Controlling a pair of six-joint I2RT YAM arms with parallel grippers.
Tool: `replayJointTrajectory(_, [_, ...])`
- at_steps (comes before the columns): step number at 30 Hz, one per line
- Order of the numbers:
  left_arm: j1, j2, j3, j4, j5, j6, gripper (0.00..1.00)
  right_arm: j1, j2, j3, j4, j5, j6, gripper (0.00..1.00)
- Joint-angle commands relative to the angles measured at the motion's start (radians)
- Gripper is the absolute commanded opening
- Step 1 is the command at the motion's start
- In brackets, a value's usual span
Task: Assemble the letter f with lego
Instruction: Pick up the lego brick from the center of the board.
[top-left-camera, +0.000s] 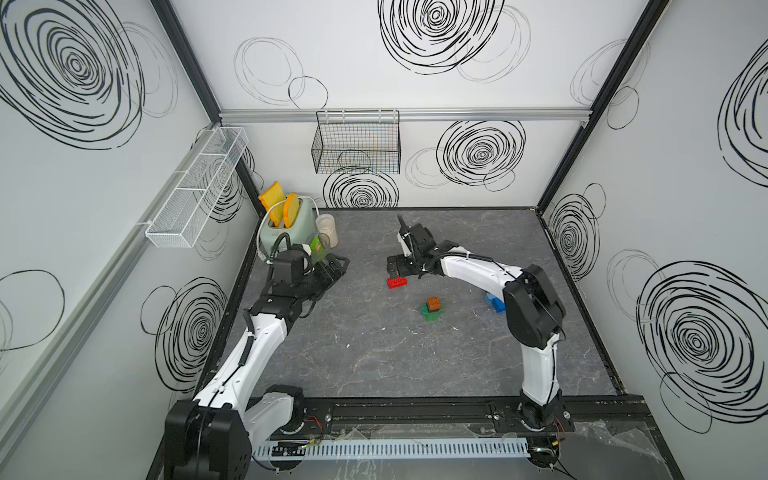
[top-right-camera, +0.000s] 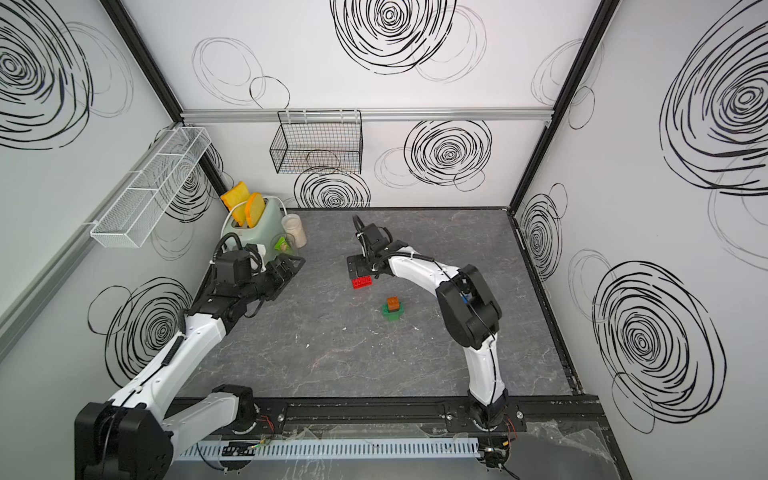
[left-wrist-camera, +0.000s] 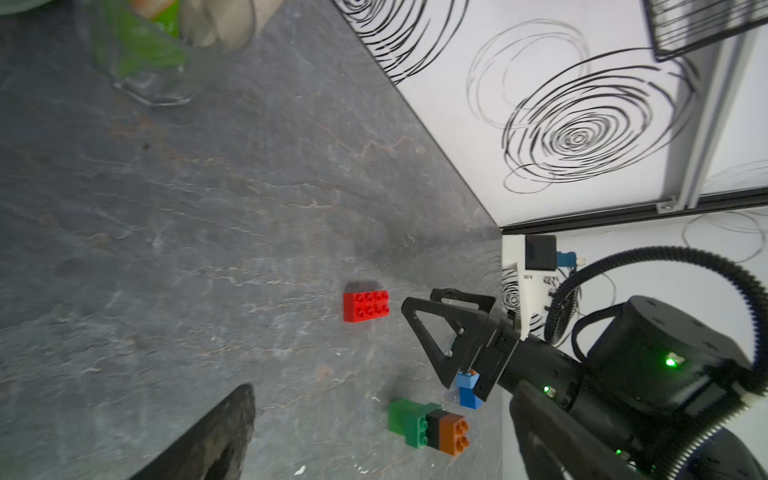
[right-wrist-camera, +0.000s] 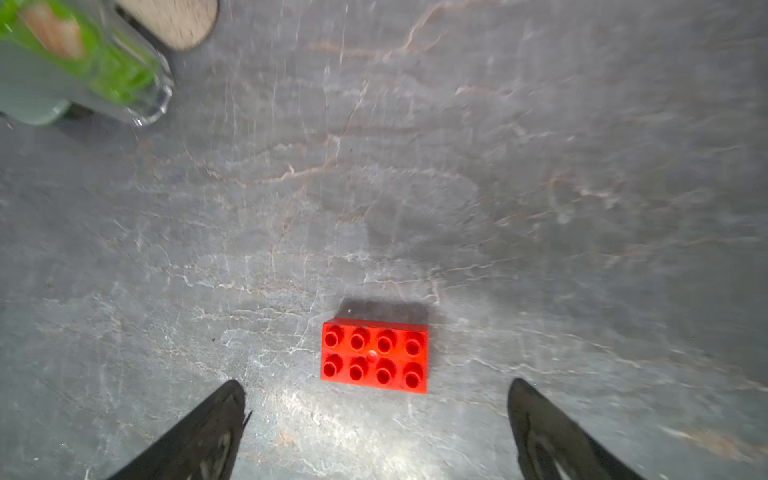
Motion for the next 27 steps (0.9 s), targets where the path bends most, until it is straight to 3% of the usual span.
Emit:
replayJointTrajectory(1, [0.042, 0.025, -0.045, -0.061, 0.082, 0.100, 0.98, 0.018, 0.059, 0.085, -0.087, 0.029, 0.006, 0.99])
replayJointTrajectory(7, [0.062, 0.037, -0.081, -0.016, 0.080, 0.117, 0.98, 0.016, 0.165, 0.168, -0.147, 0.037, 0.049, 0.99])
replayJointTrajectory(13, [0.093, 0.063, -0.124, 0.041, 0.116, 0.122, 0.98, 0.018, 0.182, 0.159, -0.155, 0.036, 0.051, 0.99])
replayJointTrajectory(27, [0.137, 0.055, -0.169, 0.100, 0.167, 0.092, 0.98, 0.047, 0.216, 0.188, -0.193, 0.038, 0.053, 0.85])
